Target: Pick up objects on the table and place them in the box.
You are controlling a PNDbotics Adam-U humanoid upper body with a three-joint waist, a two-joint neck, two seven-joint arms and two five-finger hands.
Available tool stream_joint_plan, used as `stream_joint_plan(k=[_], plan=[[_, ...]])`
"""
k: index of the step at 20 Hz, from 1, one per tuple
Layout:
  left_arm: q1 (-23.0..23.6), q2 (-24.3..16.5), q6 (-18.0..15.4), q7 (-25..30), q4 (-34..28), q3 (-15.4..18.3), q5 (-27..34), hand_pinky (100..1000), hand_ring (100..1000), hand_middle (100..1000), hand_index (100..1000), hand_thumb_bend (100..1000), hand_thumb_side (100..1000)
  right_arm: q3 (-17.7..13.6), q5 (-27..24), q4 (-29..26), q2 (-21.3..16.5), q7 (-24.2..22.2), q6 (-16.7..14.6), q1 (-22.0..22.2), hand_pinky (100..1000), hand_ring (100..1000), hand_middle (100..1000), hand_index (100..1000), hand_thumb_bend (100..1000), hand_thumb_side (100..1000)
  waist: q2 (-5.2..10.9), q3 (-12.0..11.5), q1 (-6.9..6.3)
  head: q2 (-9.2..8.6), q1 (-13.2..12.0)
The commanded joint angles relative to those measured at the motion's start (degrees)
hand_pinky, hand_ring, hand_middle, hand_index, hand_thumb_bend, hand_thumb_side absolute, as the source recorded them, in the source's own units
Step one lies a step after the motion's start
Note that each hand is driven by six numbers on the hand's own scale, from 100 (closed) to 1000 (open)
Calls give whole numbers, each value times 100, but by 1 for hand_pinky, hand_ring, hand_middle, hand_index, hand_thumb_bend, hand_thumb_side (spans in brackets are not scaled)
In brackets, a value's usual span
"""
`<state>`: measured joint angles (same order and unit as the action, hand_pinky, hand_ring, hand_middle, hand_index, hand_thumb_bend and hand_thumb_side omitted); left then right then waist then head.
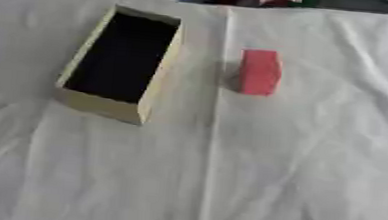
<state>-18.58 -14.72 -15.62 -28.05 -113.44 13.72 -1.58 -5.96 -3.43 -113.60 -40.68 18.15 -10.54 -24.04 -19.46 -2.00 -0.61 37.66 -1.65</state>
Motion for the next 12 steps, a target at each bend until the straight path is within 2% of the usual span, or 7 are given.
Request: stream_joint_plan(k=[1, 7, 10, 12], plan=[[-42, -178, -3, 12, -115, 23, -19, 573, 539, 522, 670, 168, 100, 85, 200, 12, -541, -178, 194, -247, 813, 762, 824, 868, 100, 477, 129, -18, 81, 55, -17], [-31, -221, 9, 53, -115, -20, -8, 573, 539, 522, 669, 168, 100, 670, 685, 618, -1339, -663, 664, -970, 816, 789, 841, 876, 100, 484, 174, -85, 155, 87, 27], [-36, -235, 14, 84, -115, -49, 5, 573, 539, 522, 669, 167, 100, 1072, 939, 1004, -1752, -917, 742, -1382, 819, 810, 854, 885, 100, 469, 190, -130, 188, 78, 87], [-43, -247, 16, 105, -115, -68, 15, 573, 539, 522, 669, 167, 100, 1348, 1109, 1278, -2029, -1087, 706, -1641, 820, 821, 863, 890, 100, 496, 197, -172, 209, 60, 139]])
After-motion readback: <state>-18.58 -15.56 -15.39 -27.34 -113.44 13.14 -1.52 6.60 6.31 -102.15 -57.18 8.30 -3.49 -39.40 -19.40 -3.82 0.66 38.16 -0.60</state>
